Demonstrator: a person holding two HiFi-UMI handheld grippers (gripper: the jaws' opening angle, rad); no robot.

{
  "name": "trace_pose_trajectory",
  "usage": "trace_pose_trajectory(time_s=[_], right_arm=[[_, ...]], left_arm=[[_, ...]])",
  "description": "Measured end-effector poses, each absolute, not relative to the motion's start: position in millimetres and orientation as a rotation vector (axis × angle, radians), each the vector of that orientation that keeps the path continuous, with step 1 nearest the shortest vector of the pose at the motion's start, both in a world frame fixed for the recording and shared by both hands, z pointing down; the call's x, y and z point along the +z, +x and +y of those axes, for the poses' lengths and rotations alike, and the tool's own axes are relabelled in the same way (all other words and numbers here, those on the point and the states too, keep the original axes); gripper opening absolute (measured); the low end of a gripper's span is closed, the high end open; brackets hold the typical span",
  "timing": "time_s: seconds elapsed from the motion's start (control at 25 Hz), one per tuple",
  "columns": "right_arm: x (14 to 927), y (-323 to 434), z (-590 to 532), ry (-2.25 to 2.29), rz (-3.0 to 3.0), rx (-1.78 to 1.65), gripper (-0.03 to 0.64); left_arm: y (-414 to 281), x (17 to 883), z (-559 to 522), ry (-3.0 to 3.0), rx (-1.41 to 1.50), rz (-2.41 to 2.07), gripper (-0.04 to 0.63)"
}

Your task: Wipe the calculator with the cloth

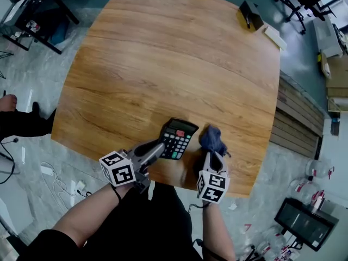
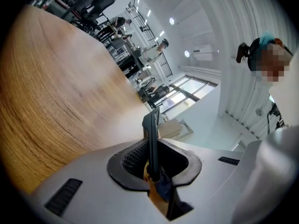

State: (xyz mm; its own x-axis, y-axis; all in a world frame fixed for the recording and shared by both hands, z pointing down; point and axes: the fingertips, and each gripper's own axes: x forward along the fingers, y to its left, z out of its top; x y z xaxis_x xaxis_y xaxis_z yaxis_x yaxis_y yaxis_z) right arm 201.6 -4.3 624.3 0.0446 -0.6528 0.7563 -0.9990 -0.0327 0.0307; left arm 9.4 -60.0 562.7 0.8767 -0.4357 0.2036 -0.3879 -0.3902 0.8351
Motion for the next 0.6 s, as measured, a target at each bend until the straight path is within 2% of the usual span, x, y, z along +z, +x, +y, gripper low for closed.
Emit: trace_pose_trajectory(time_s=[0.6], right_arm=[[420,141,-41,1.846,-2.118,0.359,0.038]], left_arm=[[10,503,-56,2.006,-0.191,-0.605,0.069]])
